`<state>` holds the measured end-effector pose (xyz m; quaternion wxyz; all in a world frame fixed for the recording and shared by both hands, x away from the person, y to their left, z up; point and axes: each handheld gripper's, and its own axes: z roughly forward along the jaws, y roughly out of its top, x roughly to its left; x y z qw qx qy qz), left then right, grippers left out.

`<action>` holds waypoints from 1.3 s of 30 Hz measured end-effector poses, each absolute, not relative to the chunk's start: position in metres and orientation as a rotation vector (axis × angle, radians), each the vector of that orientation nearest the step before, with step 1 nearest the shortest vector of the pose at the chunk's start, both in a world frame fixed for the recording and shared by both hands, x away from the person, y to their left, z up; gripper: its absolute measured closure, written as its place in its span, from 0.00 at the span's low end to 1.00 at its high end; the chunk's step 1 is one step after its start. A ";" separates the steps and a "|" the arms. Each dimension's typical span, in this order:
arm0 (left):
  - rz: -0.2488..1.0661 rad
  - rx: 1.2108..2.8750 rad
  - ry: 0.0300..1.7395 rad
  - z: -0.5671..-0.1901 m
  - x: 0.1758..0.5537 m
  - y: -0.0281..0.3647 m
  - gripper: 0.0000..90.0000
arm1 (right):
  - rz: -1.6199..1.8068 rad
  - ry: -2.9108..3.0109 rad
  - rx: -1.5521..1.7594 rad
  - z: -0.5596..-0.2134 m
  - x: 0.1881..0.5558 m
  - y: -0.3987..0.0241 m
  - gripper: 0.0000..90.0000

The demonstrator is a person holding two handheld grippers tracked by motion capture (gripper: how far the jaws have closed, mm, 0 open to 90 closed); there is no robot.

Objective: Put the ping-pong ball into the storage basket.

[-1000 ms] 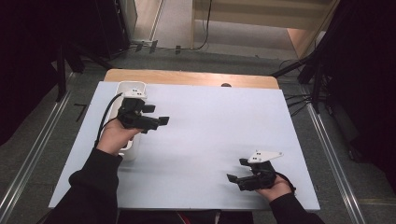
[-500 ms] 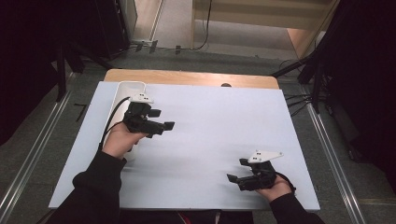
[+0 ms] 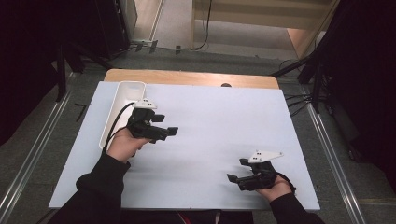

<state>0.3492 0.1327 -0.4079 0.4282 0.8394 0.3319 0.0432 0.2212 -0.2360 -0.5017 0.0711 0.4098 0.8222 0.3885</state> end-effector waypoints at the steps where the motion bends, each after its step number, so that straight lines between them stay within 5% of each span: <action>1: 0.111 2.098 0.831 -0.409 0.349 0.132 0.24 | 1.167 2.474 1.228 -0.502 0.221 -0.236 0.19; 39: 0.115 2.138 0.760 -0.442 0.315 0.137 0.24 | 1.165 2.472 1.232 -0.502 0.221 -0.237 0.19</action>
